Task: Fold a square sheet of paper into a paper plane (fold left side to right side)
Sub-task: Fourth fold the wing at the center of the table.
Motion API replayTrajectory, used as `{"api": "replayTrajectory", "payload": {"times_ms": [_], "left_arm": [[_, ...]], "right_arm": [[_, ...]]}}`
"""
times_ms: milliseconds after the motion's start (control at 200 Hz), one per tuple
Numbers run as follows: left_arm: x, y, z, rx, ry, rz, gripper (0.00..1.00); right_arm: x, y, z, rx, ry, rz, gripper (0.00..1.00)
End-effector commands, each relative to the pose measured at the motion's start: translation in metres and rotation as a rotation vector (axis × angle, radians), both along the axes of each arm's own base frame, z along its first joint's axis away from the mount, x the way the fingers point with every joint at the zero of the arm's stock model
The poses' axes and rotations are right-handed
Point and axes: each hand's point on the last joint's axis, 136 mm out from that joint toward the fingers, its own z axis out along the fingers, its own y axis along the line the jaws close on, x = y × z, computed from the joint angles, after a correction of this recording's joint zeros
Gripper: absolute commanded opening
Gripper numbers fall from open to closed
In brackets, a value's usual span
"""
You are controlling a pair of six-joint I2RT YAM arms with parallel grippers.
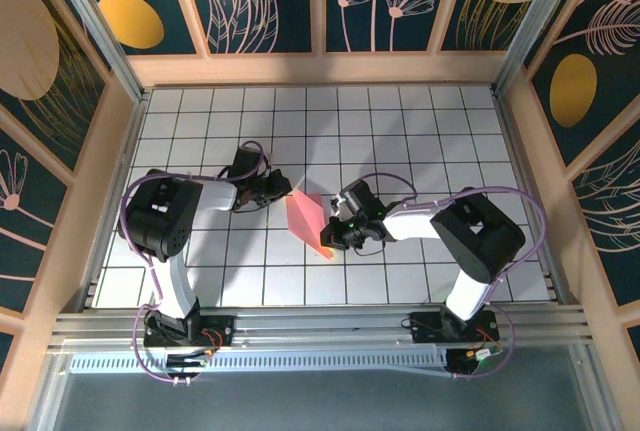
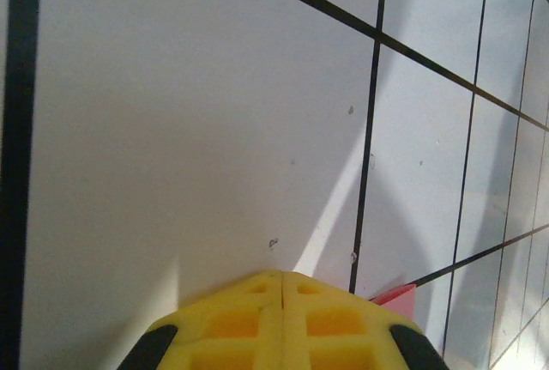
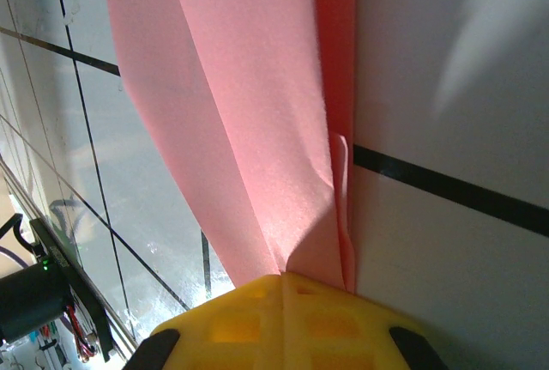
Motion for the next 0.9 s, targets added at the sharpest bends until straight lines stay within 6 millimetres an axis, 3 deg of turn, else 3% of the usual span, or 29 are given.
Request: {"api": "replayTrajectory", "payload": {"times_ms": [0, 180, 275, 320, 335, 370, 526, 616, 771, 791, 896], "left_arm": [[0.012, 0.010, 0.002, 0.027, -0.033, 0.009, 0.01], [0.014, 0.008, 0.039, 0.003, -0.111, -0.009, 0.01], [-0.002, 0.003, 0.050, -0.053, -0.118, -0.033, 0.01], [-0.014, -0.001, 0.047, -0.070, -0.100, -0.050, 0.01], [-0.017, -0.004, 0.057, -0.085, -0.119, -0.060, 0.01], [-0.027, -0.009, 0.059, -0.098, -0.114, -0.081, 0.01], [-0.070, -0.045, 0.058, -0.133, -0.066, -0.205, 0.01], [-0.085, -0.063, 0.054, -0.147, -0.034, -0.248, 0.01], [-0.084, -0.070, 0.043, -0.146, -0.008, -0.247, 0.01], [-0.084, -0.070, 0.032, -0.136, 0.016, -0.247, 0.01], [-0.081, -0.073, 0.019, -0.118, 0.051, -0.246, 0.01]], "right_arm": [[-0.039, -0.052, -0.054, -0.266, 0.138, -0.021, 0.00], [-0.036, -0.049, -0.051, -0.251, 0.127, -0.026, 0.00], [-0.033, -0.046, -0.049, -0.245, 0.119, -0.030, 0.00], [-0.033, -0.046, -0.049, -0.245, 0.116, -0.030, 0.00], [-0.032, -0.046, -0.049, -0.245, 0.116, -0.031, 0.00], [-0.032, -0.046, -0.050, -0.246, 0.117, -0.032, 0.00], [-0.032, -0.046, -0.050, -0.249, 0.113, -0.033, 0.00], [-0.032, -0.047, -0.050, -0.250, 0.113, -0.034, 0.00], [-0.031, -0.046, -0.050, -0.249, 0.115, -0.033, 0.00], [-0.031, -0.045, -0.050, -0.248, 0.113, -0.033, 0.00], [-0.030, -0.045, -0.049, -0.248, 0.113, -0.033, 0.00]]}}
